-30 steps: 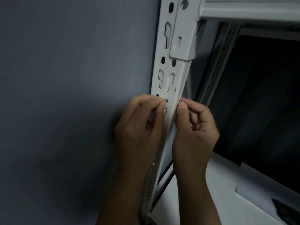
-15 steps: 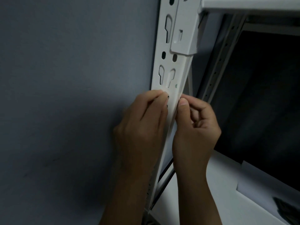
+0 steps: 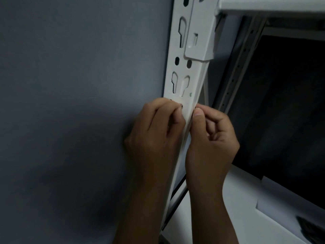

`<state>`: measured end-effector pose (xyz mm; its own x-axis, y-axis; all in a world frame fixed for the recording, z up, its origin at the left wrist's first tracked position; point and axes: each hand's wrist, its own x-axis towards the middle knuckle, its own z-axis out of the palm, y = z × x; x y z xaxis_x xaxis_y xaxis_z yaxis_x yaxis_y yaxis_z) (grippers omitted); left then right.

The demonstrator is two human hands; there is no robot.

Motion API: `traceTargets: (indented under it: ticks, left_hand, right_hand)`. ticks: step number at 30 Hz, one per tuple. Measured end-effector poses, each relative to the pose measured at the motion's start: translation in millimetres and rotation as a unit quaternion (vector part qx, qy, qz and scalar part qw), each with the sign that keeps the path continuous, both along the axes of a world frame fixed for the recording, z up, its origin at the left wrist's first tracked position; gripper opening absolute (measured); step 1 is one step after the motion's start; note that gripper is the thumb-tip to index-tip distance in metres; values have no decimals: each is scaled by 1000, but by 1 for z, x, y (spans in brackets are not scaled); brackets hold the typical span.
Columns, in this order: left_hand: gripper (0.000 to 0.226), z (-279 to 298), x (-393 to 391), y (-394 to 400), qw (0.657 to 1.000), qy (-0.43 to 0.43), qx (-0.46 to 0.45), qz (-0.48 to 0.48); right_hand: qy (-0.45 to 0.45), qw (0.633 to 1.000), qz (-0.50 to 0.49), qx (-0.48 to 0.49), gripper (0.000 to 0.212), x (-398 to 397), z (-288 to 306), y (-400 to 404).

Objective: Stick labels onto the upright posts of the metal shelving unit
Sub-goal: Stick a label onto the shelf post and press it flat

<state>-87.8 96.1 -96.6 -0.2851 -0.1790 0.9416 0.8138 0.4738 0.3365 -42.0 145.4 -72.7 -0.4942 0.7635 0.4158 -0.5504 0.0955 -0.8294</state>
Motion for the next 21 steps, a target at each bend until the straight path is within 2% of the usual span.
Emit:
traceTargets:
  ticks: [7,17,21]
  left_hand:
    - [17,5,2,0,997,-81,6,-17]
    - [20,8,9,-8,989,-91,21,-115]
    - [18,15,13,-7,981,-127,34,-145]
  right_hand:
    - [-1,1000,-1,1,10,-1,-1,1]
    - [-4,1000,19,-19,10,2,2,1]
    - [-1,999,31,-29,11,3,4,0]
